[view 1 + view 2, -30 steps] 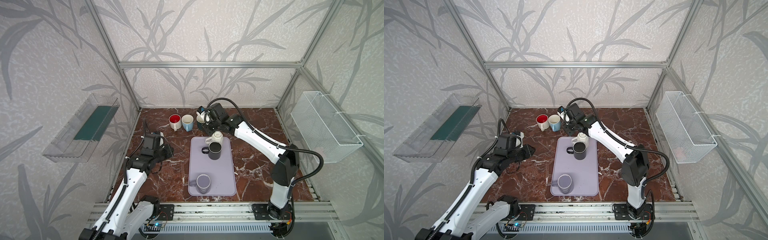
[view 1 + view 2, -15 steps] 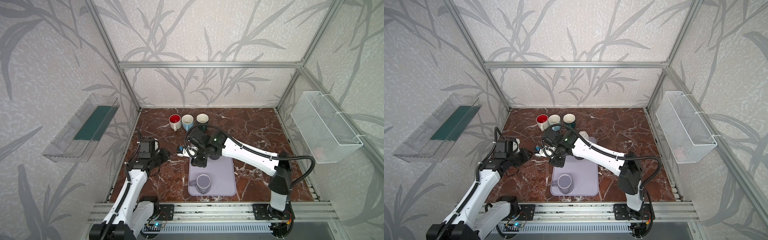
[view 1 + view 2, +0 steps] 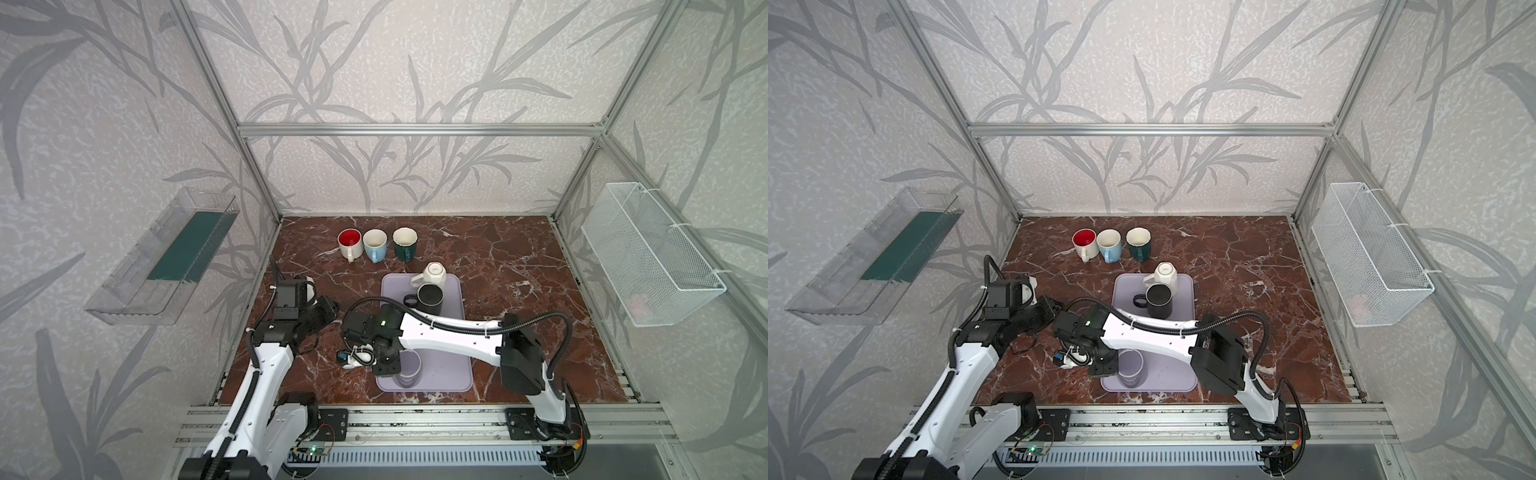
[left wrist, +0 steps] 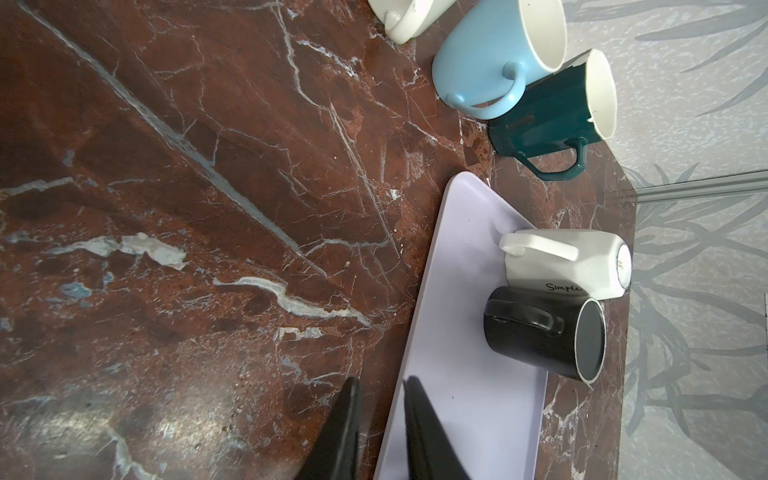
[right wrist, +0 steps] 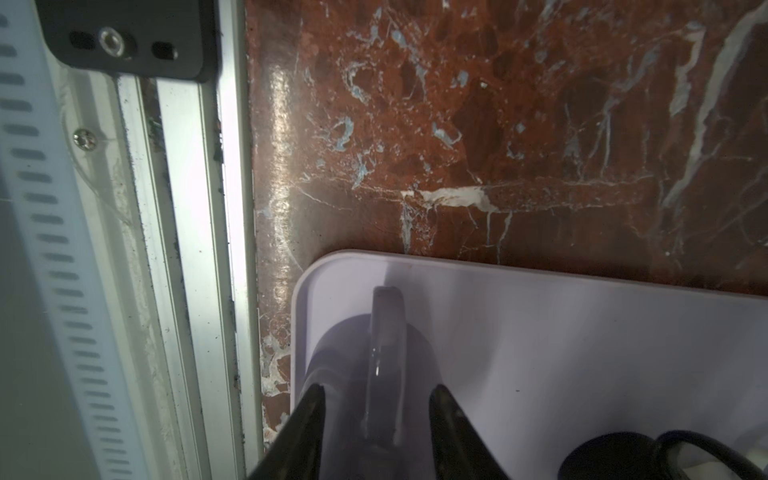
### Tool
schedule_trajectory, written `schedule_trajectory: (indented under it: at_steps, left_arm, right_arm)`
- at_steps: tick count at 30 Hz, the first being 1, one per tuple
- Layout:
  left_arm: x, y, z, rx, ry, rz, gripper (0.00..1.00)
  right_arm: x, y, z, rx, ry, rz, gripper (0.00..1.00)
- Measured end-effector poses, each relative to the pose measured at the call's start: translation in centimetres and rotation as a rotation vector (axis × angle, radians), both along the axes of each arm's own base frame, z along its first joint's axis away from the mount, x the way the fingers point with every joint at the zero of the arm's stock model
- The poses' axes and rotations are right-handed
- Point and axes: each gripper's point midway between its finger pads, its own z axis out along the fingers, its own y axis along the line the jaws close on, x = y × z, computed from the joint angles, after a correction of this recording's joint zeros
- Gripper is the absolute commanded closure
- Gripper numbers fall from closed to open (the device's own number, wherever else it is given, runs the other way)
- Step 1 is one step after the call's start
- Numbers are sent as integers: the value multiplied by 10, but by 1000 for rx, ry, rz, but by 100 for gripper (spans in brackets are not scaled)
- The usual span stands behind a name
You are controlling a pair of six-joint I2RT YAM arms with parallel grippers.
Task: Turn the mug right side up
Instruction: 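Move the right gripper to the lavender mug's handle on the tray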
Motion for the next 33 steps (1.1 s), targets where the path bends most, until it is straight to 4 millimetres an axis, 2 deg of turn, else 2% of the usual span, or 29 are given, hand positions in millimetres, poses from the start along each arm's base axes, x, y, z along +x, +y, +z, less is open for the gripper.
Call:
schedule_trajectory:
  at_steps: [4, 16, 29, 33]
  left_arm:
    - [-1, 0, 0, 0, 2, 1, 77]
    - [-2, 1, 6, 11, -2, -10, 77]
    - [-4, 0, 4, 12, 10, -17, 77]
    - [-4, 0, 4, 9, 9, -20, 77]
  right_arm:
    - [0, 3, -2, -27, -41, 21, 57]
    - [10, 1, -33, -165, -91, 39, 62]
    - [16, -4, -38, -214, -122, 42, 66]
    - [17, -6, -37, -223, -132, 41, 71]
